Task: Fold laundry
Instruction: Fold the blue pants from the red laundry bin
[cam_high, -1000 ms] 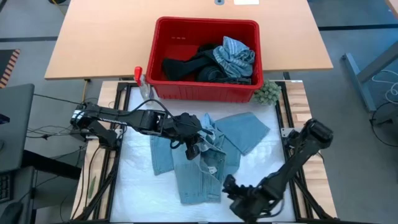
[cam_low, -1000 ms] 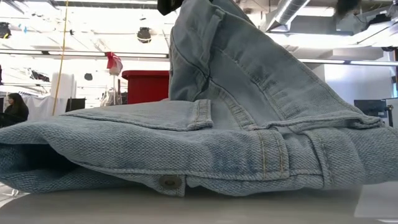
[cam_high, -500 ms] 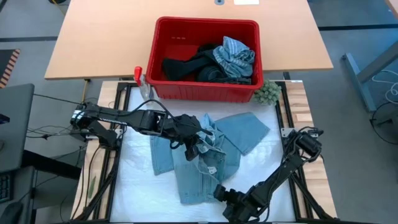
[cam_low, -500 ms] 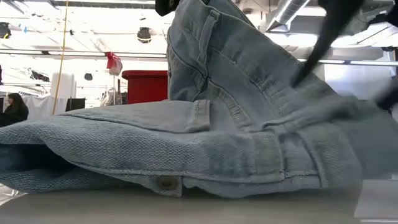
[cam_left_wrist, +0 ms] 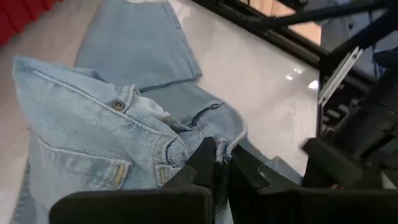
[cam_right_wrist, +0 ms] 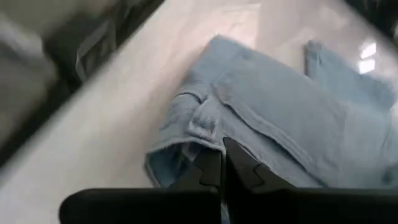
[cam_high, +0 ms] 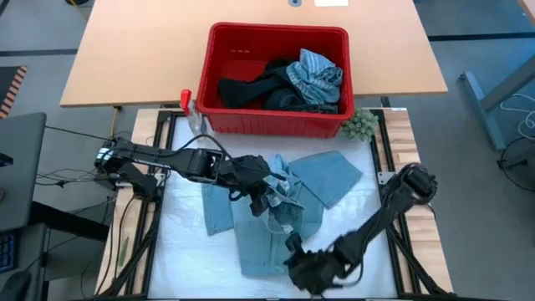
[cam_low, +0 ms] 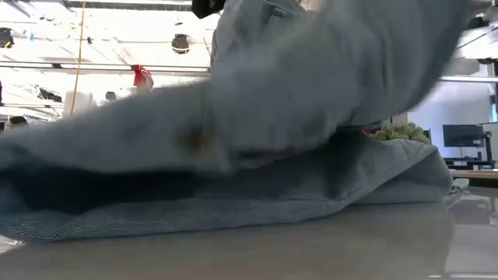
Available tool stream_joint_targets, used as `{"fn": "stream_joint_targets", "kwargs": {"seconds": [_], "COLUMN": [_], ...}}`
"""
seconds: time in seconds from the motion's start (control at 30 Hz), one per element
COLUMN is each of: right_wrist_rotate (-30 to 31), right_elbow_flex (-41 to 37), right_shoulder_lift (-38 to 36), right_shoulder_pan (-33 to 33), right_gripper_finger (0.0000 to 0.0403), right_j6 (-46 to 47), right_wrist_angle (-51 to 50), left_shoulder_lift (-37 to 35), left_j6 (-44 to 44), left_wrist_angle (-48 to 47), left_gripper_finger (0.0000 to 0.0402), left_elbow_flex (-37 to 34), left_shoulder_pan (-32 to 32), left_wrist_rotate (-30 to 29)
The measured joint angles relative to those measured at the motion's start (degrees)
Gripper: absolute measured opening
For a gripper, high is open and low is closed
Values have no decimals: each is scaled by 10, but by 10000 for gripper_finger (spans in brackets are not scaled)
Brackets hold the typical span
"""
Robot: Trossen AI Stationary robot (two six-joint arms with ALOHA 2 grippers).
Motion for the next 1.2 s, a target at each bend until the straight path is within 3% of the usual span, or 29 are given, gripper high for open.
{"fn": "stream_joint_targets", "kwargs": {"seconds": [0.07, 0.27, 0.37, 0.5, 0.6, 0.77, 1.2], "right_wrist_rotate": [-26, -14, 35, 153, 222, 284, 288], "right_elbow_flex": [0, 0, 0, 0, 0, 0, 0], "right_shoulder_lift": [-29, -102, -122, -137, -141, -141, -141], "right_shoulder_pan": [-24, -79, -97, -101, -92, -80, -83], "right_gripper_finger": [21, 21, 21, 23, 24, 26, 91], "right_j6": [63, 178, 247, 311, 345, 344, 314], "right_wrist_angle": [-1, 54, 53, 30, 1, -3, -22], "left_shoulder_lift": [0, 22, 28, 24, 21, 21, 29], "left_j6": [-19, -63, -78, -83, -82, -83, -81], "left_wrist_angle": [7, 52, 72, 101, 100, 97, 92], "left_gripper_finger": [2, 2, 2, 2, 2, 2, 2], "left_elbow_flex": [0, 0, -1, 0, 0, 0, 0], "left_shoulder_pan": [-11, -42, -52, -55, -60, -74, -78], "left_wrist_rotate": [-28, -139, -178, -210, -218, -217, -200]}}
